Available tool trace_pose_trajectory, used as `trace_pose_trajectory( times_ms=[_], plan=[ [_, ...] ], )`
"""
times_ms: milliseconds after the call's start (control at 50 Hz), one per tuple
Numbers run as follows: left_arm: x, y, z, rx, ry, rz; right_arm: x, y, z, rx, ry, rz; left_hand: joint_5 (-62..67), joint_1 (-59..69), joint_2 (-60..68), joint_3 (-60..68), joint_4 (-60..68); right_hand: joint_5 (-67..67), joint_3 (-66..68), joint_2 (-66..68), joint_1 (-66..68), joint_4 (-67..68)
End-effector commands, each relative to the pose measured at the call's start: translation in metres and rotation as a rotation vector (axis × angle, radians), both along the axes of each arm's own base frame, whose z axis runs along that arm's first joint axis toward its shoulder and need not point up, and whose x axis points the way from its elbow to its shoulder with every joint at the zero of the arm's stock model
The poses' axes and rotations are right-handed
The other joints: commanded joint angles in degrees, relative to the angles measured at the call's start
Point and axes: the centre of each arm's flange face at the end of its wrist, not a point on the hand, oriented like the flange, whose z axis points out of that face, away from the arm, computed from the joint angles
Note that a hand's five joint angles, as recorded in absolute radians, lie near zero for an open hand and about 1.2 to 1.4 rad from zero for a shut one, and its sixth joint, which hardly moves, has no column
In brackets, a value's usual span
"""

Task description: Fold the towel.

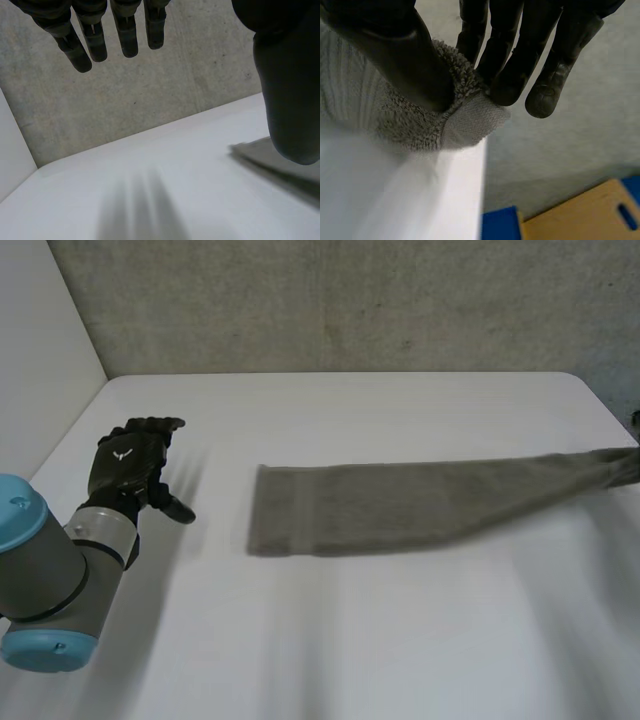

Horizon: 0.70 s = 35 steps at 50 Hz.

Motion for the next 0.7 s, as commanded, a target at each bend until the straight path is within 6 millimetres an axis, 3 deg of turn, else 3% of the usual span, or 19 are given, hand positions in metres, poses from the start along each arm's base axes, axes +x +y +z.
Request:
trace_pose_trajectory(
  times_ms=[20, 60, 80, 120, 140, 160, 180, 220, 240, 280, 320, 340, 380, 460, 520, 560, 600, 620, 700],
  plan=[
    [0.001, -0.001, 0.001, -0.002, 0.001, 0.002, 0.075, 0.015, 0.054, -0.097, 0.051, 0.186, -11.62, -4.23, -3.46, -3.14, -3.61, 5.98, 4.2, 4.2, 10.76, 3.64],
    [0.001, -0.001, 0.0, -0.002, 0.001, 0.002, 0.149, 0.045, 0.074, -0.151, 0.022, 0.368, -11.79, -4.4, -3.63, -3.31, -3.78, 5.98, 4.2, 4.2, 10.76, 3.64],
    [0.001, -0.001, 0.0, -0.002, 0.001, 0.002, 0.149, 0.046, 0.074, -0.151, 0.021, 0.369, -11.79, -4.4, -3.63, -3.31, -3.78, 5.98, 4.2, 4.2, 10.76, 3.64],
    [0.001, -0.001, 0.0, -0.001, 0.001, 0.004, 0.209, 0.082, 0.075, -0.165, -0.009, 0.531, -11.79, -4.4, -3.63, -3.31, -3.78, 5.98, 4.2, 4.2, 10.76, 3.64],
    [0.001, -0.001, 0.001, -0.002, 0.001, 0.004, 0.209, 0.082, 0.075, -0.165, -0.009, 0.532, -11.79, -4.4, -3.63, -3.31, -3.78, 5.98, 4.2, 4.2, 10.76, 3.64],
    [0.001, -0.001, 0.001, -0.002, 0.001, 0.004, 0.233, 0.098, 0.065, -0.146, -0.015, 0.6, -11.79, -4.4, -3.63, -3.31, -3.78, 5.98, 4.2, 4.2, 10.76, 3.64],
    [0.001, -0.001, 0.001, -0.002, 0.001, 0.004, 0.233, 0.098, 0.065, -0.146, -0.015, 0.601, -11.95, -4.56, -3.8, -3.47, -3.95, 5.98, 4.2, 4.2, 10.76, 3.64],
    [0.001, -0.001, 0.001, -0.003, -0.001, 0.004, 0.283, 0.139, 0.039, -0.092, -0.02, 0.762, -11.96, -4.56, -3.8, -3.48, -3.95, 5.98, 4.2, 4.2, 10.76, 3.64],
    [0.001, -0.001, 0.0, -0.001, -0.001, 0.004, 0.284, 0.139, 0.039, -0.092, -0.02, 0.762, -11.96, -4.56, -3.8, -3.48, -3.95, 5.98, 4.2, 4.2, 10.76, 3.64],
    [0.001, -0.001, 0.0, -0.003, -0.001, 0.005, 0.32, 0.178, 0.018, -0.053, -0.017, 0.9, -11.96, -4.56, -3.8, -3.48, -3.95, 5.98, 4.2, 4.2, 10.76, 3.64],
    [0.002, -0.002, 0.0, -0.003, -0.002, 0.007, 0.33, 0.192, 0.007, -0.028, -0.012, 0.943, -12.12, -4.73, -3.97, -3.64, -4.12, -2.45, -4.23, -4.23, 2.33, -4.8],
    [0.003, -0.002, 0.0, -0.004, -0.003, 0.01, 0.33, 0.192, 0.007, -0.027, -0.012, 0.944, -12.12, -4.73, -3.97, -3.64, -4.12, -2.54, -4.32, -4.32, 2.24, -4.88],
    [0.003, -0.002, 0.0, -0.003, -0.005, 0.01, 0.336, 0.195, -0.013, 0.015, 0.006, 0.944, -12.29, -4.9, -4.14, -3.81, -4.28, -64.02, -65.8, -65.8, -59.24, -66.36],
    [0.002, -0.002, 0.0, -0.003, -0.008, 0.008, 0.334, 0.191, -0.021, 0.044, 0.015, 0.913, -12.29, -4.9, -4.14, -3.81, -4.28, -64.02, -65.8, -65.8, -59.24, -66.36],
    [0.003, -0.002, -0.001, -0.002, -0.01, 0.008, 0.318, 0.18, -0.023, 0.092, 0.032, 0.841, -12.29, -4.9, -4.14, -3.81, -4.28, -64.02, -65.8, -65.8, -59.24, -66.36],
    [0.002, -0.002, -0.001, -0.002, -0.01, 0.007, 0.303, 0.168, -0.02, 0.122, 0.036, 0.789, -12.29, -4.9, -4.14, -3.81, -4.28, -64.02, -65.8, -65.8, -59.24, -66.36],
    [0.001, -0.001, -0.001, -0.001, -0.011, 0.004, 0.269, 0.152, -0.013, 0.185, 0.006, 0.701, -12.29, -4.9, -4.14, -3.81, -4.28, -64.02, -65.8, -65.8, -59.24, -66.36],
    [0.001, -0.001, -0.001, -0.002, -0.01, 0.002, 0.269, 0.152, -0.013, 0.185, 0.006, 0.7, -12.29, -4.9, -4.14, -3.81, -4.28, -64.02, -65.8, -65.8, -59.24, -66.36],
    [-0.001, 0.0, -0.001, -0.002, -0.01, -0.003, 0.225, 0.141, -0.024, 0.265, -0.062, 0.596, -12.29, -4.9, -4.14, -3.81, -4.28, -64.02, -65.8, -65.8, -59.24, -66.36]
  ],
)
